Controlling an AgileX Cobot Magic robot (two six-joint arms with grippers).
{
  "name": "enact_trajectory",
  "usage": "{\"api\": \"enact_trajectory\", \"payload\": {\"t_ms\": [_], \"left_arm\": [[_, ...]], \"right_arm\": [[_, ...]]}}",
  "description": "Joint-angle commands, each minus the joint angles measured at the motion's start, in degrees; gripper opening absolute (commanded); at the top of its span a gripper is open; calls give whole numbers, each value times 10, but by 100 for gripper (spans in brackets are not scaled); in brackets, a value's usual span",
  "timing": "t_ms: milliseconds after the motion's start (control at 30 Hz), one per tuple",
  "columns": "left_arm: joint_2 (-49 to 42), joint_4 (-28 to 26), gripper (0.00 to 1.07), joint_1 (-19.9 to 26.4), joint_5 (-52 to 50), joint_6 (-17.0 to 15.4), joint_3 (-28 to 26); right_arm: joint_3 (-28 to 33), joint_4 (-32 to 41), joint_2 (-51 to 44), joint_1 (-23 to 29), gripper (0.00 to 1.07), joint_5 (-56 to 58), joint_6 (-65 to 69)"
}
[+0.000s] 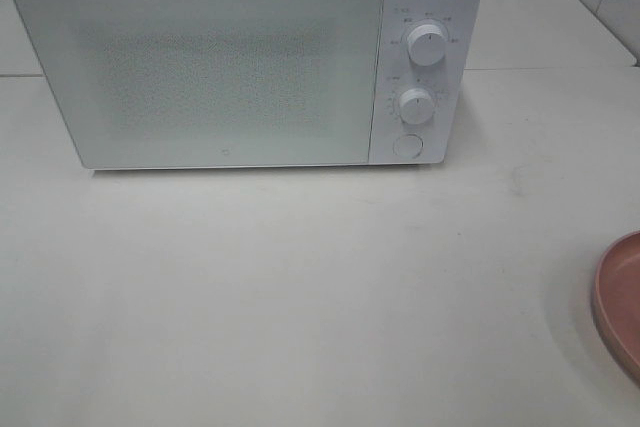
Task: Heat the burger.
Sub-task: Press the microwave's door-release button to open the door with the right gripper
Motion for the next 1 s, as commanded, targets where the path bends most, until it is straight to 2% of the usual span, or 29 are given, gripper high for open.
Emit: {"api": "enact_trajectory", "payload": {"t_ms": [33, 433, 867, 967, 1000], "left_arm": [[-9, -1, 98, -2, -8, -2, -1], [-9, -1, 98, -2, -8, -2, -1], [-9, -1, 98, -2, -8, -2, -1], [-9, -1, 98, -2, -8, -2, -1], [-9, -1, 98, -2, -8, -2, -1]], "right_arm": [[12, -2, 29, -1, 75, -48, 1], [59, -1, 149, -1, 75, -233, 1], [60, 26, 299, -1, 75, -385, 2], [65, 26, 332, -1, 75, -439, 2], [77, 26, 354, -1, 75, -493, 2]]}}
